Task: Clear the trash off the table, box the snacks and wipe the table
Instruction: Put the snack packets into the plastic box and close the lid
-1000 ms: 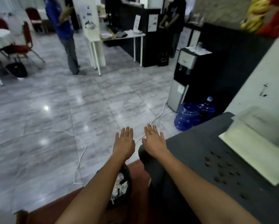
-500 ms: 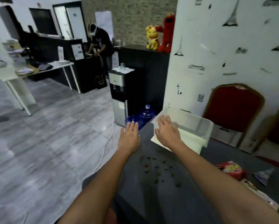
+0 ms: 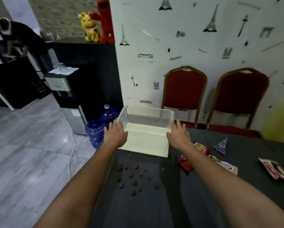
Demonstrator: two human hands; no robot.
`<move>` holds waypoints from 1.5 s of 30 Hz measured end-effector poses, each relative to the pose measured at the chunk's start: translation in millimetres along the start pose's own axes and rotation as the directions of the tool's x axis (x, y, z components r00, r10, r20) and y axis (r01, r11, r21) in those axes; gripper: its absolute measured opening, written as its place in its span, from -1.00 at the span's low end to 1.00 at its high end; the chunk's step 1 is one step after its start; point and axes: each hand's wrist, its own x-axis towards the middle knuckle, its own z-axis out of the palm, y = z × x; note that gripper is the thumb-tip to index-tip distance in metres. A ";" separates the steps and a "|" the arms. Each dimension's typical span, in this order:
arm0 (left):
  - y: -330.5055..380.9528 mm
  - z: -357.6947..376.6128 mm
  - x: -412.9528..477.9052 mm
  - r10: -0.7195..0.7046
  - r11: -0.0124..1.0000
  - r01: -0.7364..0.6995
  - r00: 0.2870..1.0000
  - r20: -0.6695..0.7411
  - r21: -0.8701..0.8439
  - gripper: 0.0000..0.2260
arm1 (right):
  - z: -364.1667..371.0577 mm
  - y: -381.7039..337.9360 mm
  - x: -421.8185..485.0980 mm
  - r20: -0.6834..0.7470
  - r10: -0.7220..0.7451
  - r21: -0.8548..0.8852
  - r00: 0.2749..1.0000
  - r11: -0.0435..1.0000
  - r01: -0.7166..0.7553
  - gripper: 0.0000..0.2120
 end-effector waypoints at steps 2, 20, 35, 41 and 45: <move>-2.1 -0.9 21.0 -0.001 1.000 0.001 1.000 0.029 -0.026 -0.42 | 2.0 1.0 6.2 0.056 0.071 0.202 0.996 0.976 -0.081 -0.33; -26.3 -6.8 75.0 -0.071 0.653 -0.047 0.990 -0.122 -0.756 -0.65 | -45.5 17.9 25.4 0.198 0.290 0.868 0.936 0.392 -0.305 -0.73; 85.9 1.1 -53.9 0.223 -0.079 0.250 0.948 0.227 -0.965 -0.46 | -112.3 204.4 -81.0 0.517 -0.225 0.836 0.826 0.340 -0.431 -0.47; 117.6 43.5 -120.6 0.166 -0.104 0.287 0.949 0.268 -0.952 -0.59 | -102.0 260.5 -109.3 0.649 -0.266 0.745 0.713 0.416 -0.522 -0.45; 123.4 68.7 -159.2 0.214 -0.044 0.379 0.908 0.361 -0.925 -0.59 | -86.6 281.7 -125.0 0.731 -0.294 0.674 0.616 0.455 -0.583 -0.47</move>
